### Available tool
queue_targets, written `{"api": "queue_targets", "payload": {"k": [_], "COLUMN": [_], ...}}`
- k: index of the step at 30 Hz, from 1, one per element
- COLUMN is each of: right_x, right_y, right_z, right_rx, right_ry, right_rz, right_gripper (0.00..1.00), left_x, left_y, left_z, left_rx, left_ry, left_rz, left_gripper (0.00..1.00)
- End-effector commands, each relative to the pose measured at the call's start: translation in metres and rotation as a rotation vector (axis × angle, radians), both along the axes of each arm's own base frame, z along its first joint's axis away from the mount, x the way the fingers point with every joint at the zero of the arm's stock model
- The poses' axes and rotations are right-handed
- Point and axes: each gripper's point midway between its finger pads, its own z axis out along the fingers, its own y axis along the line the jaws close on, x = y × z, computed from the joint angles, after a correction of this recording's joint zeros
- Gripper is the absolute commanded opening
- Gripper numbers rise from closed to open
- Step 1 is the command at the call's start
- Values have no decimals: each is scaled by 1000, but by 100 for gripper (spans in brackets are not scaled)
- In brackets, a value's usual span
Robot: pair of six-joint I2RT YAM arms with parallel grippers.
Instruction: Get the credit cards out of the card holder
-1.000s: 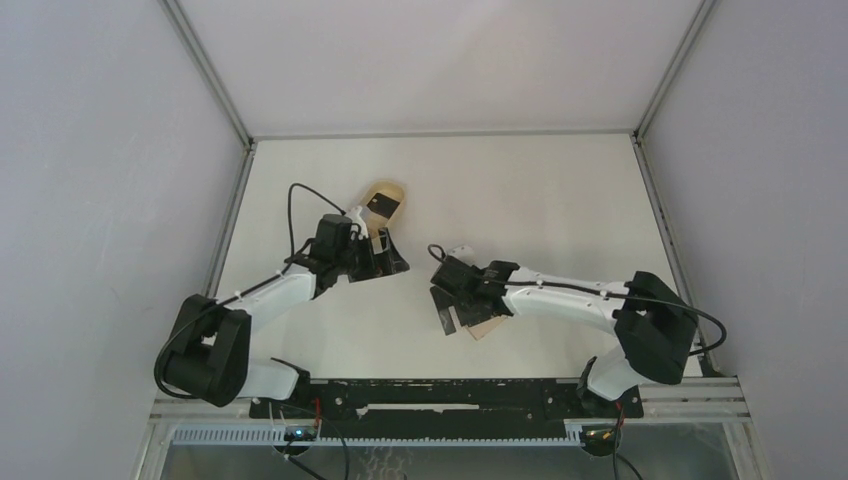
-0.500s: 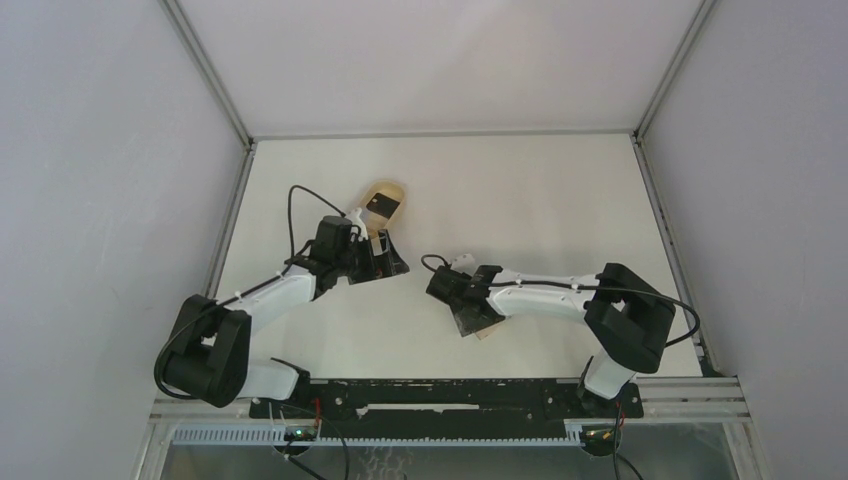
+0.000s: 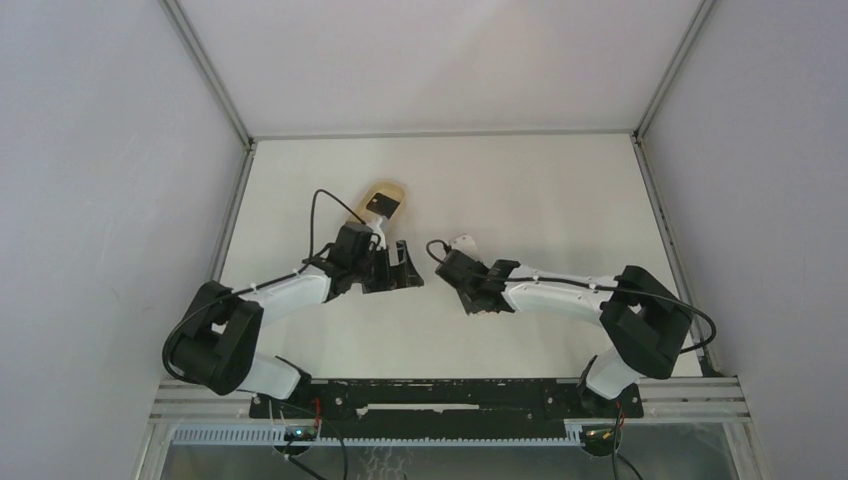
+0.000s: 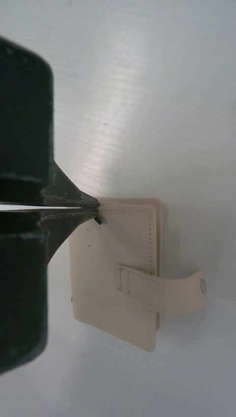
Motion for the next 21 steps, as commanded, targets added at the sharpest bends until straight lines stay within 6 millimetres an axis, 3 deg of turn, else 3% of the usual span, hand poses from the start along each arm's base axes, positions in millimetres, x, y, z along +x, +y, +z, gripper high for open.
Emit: {"api": "queue_targets", "payload": {"k": [1, 6, 11, 21], "right_x": [53, 76, 95, 99], "right_y": [34, 50, 47, 35], "right_z": [54, 88, 109, 104], "right_rx": [201, 432, 677, 779], "right_ry": [-224, -328, -342, -313], "right_rz": [89, 187, 207, 200], "right_gripper": [0, 0, 0, 0], "left_x": [22, 30, 40, 50], "left_y": [-26, -35, -48, -73], "left_z": [26, 32, 34, 52], "left_rx": [-98, -156, -245, -405], "left_ry": [-52, -41, -10, 16], "left_rz": [28, 58, 112, 120], "left_gripper": [100, 100, 100, 100]}}
